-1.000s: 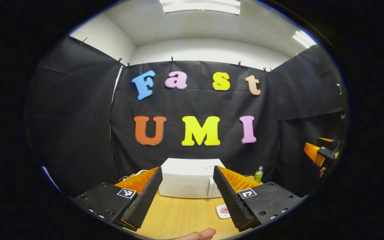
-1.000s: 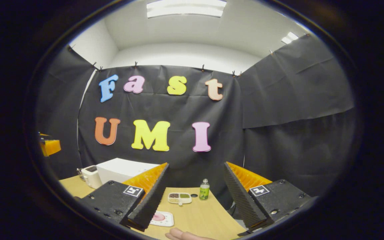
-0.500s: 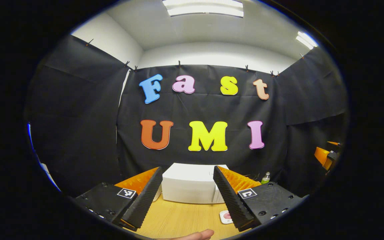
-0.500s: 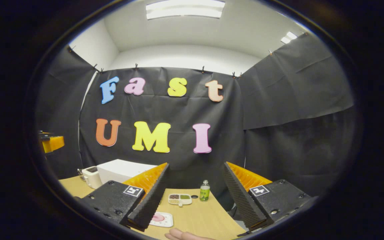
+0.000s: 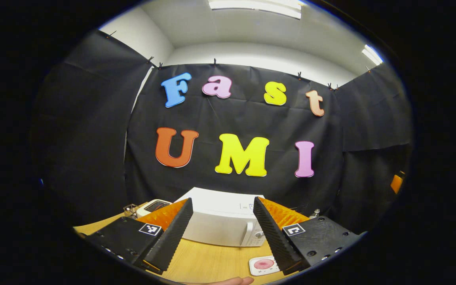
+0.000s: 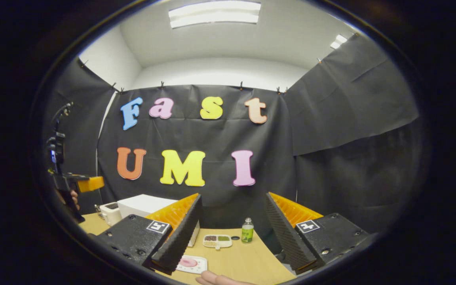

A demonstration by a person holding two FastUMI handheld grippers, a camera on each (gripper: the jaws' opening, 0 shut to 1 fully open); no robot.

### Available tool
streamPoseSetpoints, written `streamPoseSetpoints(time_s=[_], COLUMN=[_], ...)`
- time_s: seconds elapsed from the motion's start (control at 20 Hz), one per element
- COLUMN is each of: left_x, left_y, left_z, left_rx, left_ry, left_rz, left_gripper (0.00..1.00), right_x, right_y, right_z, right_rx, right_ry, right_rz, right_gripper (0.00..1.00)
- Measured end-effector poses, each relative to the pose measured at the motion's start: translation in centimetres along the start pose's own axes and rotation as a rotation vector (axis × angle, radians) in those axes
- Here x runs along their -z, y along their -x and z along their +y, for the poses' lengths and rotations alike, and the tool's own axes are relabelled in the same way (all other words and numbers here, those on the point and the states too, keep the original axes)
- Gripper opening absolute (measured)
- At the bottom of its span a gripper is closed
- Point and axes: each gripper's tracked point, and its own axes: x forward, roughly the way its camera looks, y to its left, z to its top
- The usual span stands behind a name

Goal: Open the microwave oven with the left hand, put the food in, and close the microwave oven.

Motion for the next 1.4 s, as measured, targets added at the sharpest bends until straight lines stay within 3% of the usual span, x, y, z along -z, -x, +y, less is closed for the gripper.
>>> streamPoseSetpoints(time_s=[0.25, 0.3, 0.35, 0.65, 0.9, 0.95, 1.0, 1.05, 1.2, 1.3, 1.35, 1.4], left_x=[6.9, 8.7, 10.4, 17.6, 22.3, 23.1, 24.0, 24.7, 26.0, 27.2, 27.9, 28.0], left_y=[-6.4, -7.6, -8.7, -14.7, -17.7, -18.0, -18.4, -18.6, -19.5, -20.0, -20.1, -20.0], left_z=[-3.6, -4.3, -5.0, -7.2, -7.3, -7.0, -6.8, -6.8, -6.8, -6.9, -6.8, -6.4], left_rx=[0.038, 0.045, 0.054, 0.077, 0.063, 0.048, 0.038, 0.032, 0.037, 0.063, 0.066, 0.064], left_ry=[-0.042, -0.052, -0.059, -0.086, -0.081, -0.088, -0.092, -0.095, -0.117, -0.099, -0.076, -0.056], left_rz=[0.07, 0.092, 0.114, 0.179, 0.221, 0.228, 0.237, 0.243, 0.237, 0.261, 0.281, 0.28], left_gripper=[0.95, 0.95, 0.95, 0.95, 0.95, 0.95, 0.95, 0.95, 0.95, 0.86, 0.68, 0.63], right_x=[0.5, 0.9, 1.5, 3.3, 5.2, 5.6, 6.0, 6.6, 8.4, 9.6, 10.2, 10.6], right_y=[-0.5, -0.7, -0.7, -2.1, -3.1, -3.3, -3.6, -3.9, -4.7, -5.2, -5.3, -5.6], right_z=[-1.7, -2.1, -2.5, -4.7, -5.3, -5.4, -5.4, -5.4, -5.3, -5.0, -4.9, -4.9], right_rx=[0.001, 0.004, 0.003, 0.016, 0.008, 0.005, 0.003, 0.002, -0.001, -0.011, -0.014, -0.017], right_ry=[0.007, 0.004, 0.0, 0.031, 0.028, 0.028, 0.031, 0.034, 0.041, 0.043, 0.043, 0.046], right_rz=[-0.031, -0.025, -0.016, -0.006, 0.002, 0.006, 0.01, 0.017, 0.052, 0.078, 0.09, 0.1], right_gripper=[1.0, 0.92, 1.0, 1.0, 1.0, 0.92, 1.0, 0.92, 0.92, 0.92, 0.93, 1.0])
